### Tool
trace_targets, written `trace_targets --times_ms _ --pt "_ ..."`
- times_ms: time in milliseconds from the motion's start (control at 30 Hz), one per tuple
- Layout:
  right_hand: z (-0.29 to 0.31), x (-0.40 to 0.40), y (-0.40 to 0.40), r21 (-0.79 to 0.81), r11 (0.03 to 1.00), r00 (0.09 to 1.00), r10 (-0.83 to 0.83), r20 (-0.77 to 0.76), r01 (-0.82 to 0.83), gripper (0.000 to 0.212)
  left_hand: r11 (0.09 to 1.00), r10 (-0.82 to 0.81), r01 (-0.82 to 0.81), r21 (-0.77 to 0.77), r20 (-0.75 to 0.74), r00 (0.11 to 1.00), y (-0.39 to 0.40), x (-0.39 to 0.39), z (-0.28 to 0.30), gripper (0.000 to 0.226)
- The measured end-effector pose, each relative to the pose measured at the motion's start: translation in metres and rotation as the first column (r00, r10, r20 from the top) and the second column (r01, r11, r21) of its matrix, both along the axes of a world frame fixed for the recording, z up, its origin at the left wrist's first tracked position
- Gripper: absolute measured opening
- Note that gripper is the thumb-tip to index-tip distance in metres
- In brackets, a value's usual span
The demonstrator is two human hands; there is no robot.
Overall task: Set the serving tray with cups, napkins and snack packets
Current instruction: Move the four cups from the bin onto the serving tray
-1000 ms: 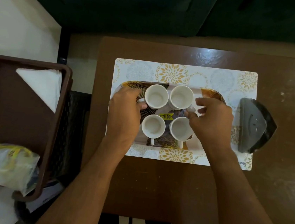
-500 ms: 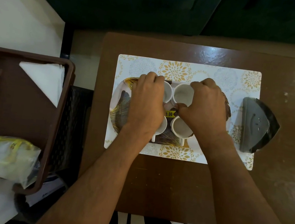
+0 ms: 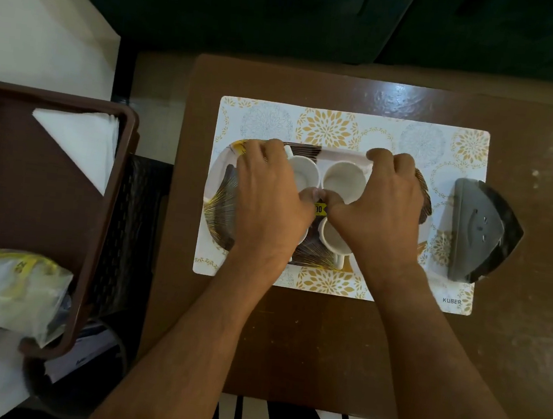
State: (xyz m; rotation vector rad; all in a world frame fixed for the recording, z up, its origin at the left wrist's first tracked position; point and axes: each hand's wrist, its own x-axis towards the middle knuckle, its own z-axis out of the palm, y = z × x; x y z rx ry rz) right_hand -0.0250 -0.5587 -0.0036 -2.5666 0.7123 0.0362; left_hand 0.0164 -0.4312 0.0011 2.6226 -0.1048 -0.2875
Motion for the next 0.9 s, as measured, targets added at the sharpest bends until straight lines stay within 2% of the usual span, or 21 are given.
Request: trace_targets --times_ms 100,333,900 --pt "-0.007 0.0 0.004 0.026 1.0 1.0 -0.005 -0.008 0.005 0.079 1.0 -0.003 0.003 0.003 -0.014 1.0 -0.005 -0.002 -0.005 0.074" --pt "-0.006 -0.001 0.006 0.141 0.99 0.994 -0.037 0.102 0.022 0.074 0.999 -0.021 0.02 -0.026 -0.039 0.999 -0.005 0.002 -0.01 0.073" --pt "-0.014 -0.004 0.014 0.157 0.987 0.984 -0.063 0.169 0.037 0.081 0.993 -0.003 -0.001 -0.117 -0.031 0.999 0.001 -0.001 -0.018 0.074"
